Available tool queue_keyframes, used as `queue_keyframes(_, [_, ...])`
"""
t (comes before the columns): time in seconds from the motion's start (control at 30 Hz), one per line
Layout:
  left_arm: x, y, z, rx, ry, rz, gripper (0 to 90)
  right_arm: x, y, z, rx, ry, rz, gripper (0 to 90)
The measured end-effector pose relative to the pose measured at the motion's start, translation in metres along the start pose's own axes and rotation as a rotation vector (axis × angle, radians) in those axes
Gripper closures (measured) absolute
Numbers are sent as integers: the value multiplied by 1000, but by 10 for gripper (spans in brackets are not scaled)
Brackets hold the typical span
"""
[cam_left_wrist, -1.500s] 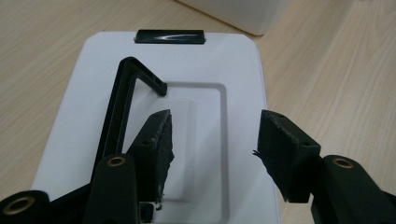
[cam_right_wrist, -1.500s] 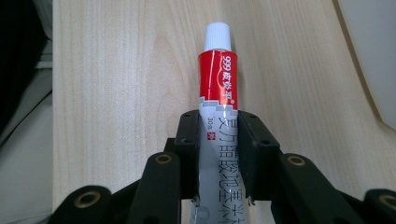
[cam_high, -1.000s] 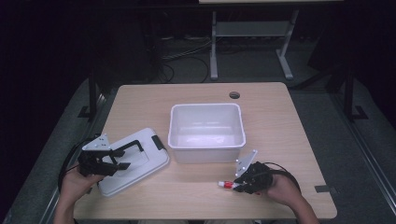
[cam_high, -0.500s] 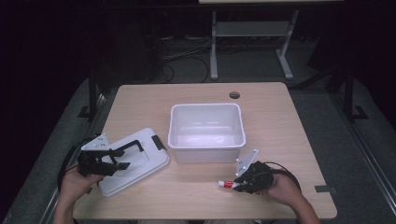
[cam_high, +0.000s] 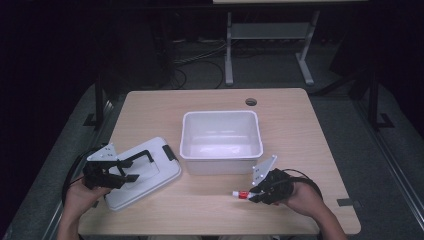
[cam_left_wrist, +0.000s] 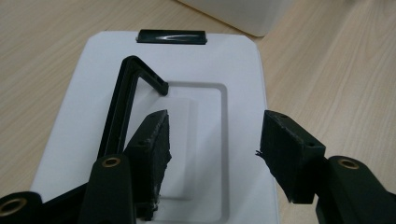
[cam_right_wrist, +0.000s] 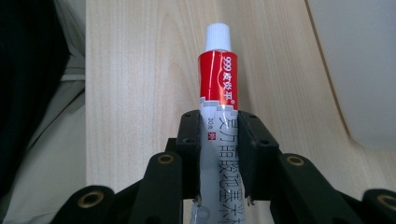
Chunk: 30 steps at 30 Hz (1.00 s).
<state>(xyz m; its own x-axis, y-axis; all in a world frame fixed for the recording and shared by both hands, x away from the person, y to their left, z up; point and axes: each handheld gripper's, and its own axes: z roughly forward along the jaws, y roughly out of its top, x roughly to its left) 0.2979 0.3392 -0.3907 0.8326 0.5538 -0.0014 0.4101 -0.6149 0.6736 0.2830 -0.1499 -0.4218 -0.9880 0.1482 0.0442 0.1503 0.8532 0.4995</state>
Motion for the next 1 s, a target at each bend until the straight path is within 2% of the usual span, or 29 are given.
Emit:
queue_keyframes(0.47, [0,0,0,-4,3,-5,389,0,17,-21,-14,12,-33,715])
queue_keyframes(0.87, [1,0,2,-2,-2,-7,375,-2,27,-38,-38,15,-43,716])
queue_keyframes(1.0, [1,0,2,2,-4,1,370,-4,32,-43,-26,10,-53,715])
